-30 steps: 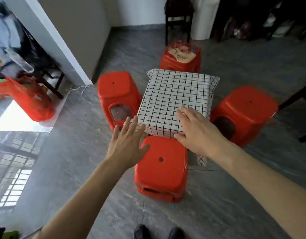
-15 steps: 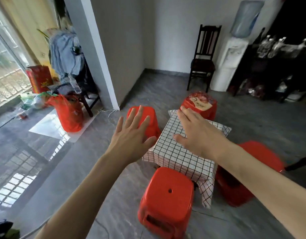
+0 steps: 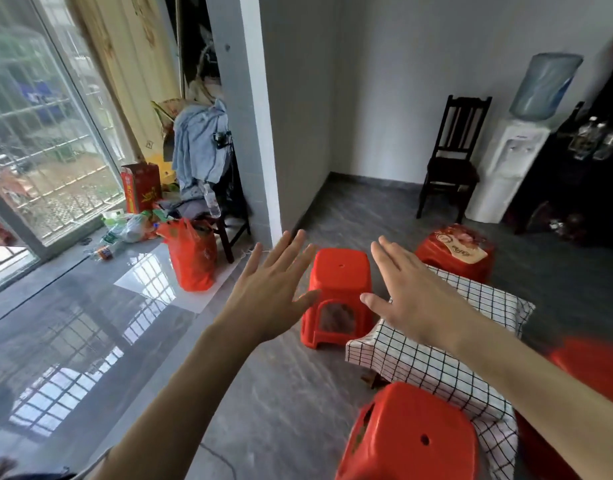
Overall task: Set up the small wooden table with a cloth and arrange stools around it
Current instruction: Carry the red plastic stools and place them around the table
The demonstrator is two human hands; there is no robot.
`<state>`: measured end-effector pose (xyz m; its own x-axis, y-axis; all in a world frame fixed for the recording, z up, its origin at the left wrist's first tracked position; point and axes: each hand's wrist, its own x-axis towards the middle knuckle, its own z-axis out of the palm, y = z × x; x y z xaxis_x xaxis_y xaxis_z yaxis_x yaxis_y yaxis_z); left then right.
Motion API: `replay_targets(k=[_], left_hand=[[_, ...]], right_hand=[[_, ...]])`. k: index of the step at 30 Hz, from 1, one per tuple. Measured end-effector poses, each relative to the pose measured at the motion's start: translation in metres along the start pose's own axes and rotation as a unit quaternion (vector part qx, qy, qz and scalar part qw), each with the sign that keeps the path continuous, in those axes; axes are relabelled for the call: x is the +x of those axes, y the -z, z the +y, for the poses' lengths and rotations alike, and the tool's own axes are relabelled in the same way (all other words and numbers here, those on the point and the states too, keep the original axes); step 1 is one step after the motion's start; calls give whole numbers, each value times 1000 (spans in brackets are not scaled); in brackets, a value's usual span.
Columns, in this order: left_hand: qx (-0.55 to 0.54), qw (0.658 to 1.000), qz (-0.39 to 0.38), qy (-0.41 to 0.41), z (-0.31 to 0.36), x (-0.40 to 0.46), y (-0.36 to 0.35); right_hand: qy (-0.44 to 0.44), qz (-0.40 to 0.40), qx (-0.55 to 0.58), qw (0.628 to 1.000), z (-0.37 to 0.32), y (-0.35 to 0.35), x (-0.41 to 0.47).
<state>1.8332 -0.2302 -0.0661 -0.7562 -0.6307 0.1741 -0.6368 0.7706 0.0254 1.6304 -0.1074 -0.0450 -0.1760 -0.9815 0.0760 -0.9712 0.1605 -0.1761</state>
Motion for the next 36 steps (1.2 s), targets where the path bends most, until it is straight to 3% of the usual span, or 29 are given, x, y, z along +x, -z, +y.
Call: replay_targets(k=[7, 14, 25, 36], left_hand=[[10, 999, 22, 26, -107, -21, 3], [-12, 996, 8, 87, -167, -8, -12], [-24, 990, -4, 137, -257, 83, -40], [-24, 989, -39, 143, -346, 200, -62]], right_hand=[[-37, 9, 5, 999, -78, -33, 63], [-35, 15, -24, 999, -122, -45, 121], [-51, 4, -24, 998, -104, -81, 269], [15, -36, 14, 999, -110, -103, 436]])
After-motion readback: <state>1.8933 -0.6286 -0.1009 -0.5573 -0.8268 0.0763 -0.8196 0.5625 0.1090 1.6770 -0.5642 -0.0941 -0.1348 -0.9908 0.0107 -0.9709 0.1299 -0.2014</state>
